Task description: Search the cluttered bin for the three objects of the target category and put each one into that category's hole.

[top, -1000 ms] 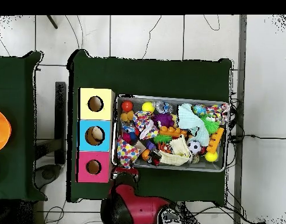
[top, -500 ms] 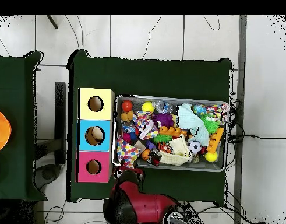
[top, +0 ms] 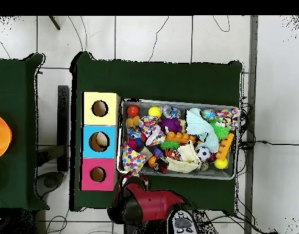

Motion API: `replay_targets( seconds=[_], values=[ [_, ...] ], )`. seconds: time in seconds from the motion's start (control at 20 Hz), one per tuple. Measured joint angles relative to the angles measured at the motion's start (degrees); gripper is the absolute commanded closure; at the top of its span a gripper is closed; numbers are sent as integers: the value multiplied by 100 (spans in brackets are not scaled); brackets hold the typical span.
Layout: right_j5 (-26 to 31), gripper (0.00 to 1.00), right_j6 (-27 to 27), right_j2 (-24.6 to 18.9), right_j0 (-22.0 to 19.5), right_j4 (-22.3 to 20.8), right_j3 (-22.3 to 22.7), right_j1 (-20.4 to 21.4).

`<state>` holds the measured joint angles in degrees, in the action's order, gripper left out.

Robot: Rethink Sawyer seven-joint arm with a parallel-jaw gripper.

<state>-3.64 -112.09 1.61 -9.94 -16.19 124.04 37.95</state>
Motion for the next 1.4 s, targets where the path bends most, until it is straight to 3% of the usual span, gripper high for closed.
replay_targets(
  seconds=[0.2,0.9,1.4],
  values=[
    [510,0,0,-57,113,-182,-369,-100],
    [511,0,0,-182,204,-236,-970,-40],
    [656,0,0,-136,470,32,-1515,212]
  ],
)
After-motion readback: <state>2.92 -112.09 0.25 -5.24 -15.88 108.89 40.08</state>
